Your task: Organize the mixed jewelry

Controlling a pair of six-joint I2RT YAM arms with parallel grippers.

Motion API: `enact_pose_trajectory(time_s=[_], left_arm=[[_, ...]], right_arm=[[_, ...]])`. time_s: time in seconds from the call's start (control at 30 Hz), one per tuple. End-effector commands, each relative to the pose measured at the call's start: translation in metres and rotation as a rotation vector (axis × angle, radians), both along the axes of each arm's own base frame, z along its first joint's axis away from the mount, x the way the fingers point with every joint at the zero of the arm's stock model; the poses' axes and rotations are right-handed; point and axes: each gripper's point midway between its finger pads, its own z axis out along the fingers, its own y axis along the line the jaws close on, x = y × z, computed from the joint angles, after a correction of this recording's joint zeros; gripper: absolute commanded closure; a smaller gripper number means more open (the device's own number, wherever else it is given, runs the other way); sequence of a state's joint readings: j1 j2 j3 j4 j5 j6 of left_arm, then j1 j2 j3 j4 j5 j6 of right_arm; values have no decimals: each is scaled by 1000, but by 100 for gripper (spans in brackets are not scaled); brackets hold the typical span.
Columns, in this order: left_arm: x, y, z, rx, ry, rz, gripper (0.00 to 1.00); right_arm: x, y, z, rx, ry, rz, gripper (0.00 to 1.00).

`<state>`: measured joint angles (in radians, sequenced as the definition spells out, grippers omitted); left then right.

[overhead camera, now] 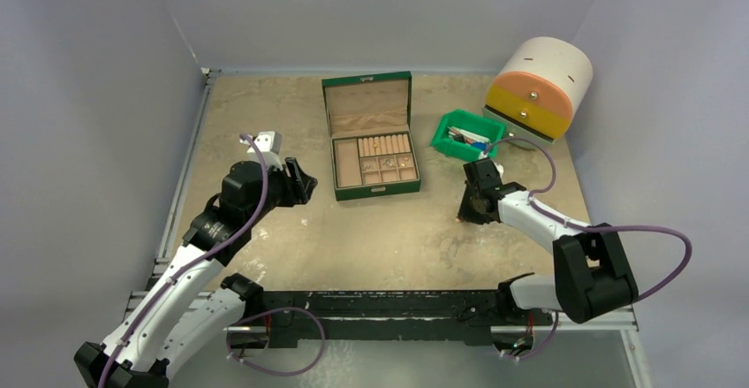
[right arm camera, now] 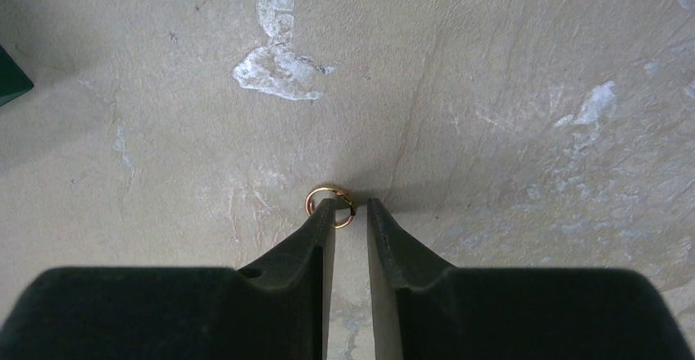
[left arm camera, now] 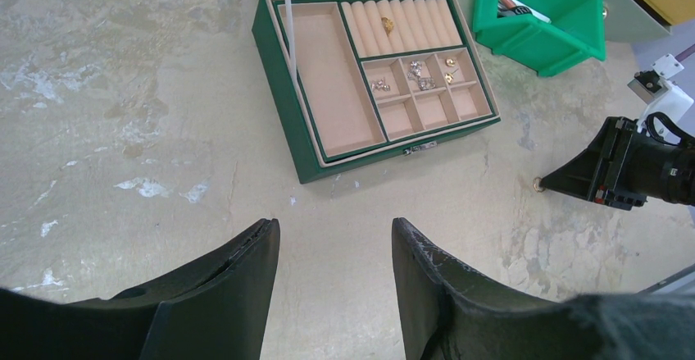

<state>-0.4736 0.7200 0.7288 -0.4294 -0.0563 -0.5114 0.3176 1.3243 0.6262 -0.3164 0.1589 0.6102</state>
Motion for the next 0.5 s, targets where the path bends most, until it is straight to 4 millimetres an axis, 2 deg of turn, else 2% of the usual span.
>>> enact_pose_trajectory(time_s=[0.0,0.2,0.3,0.47], left_arm=[[4,-3,17,-8,-55,-13,48],[4,-3,16,-6,-51,-13,48],[4,-4,15,-5,-48,-15,48],[5,-4,15,-3,-46,-16,48]], right_arm=[[0,1,-3,12,5,4,78],[-3,6,-6,28,38,39,81],[2,5,-5,11,21,53,85],[-1,14,-4,60,28,85,88]])
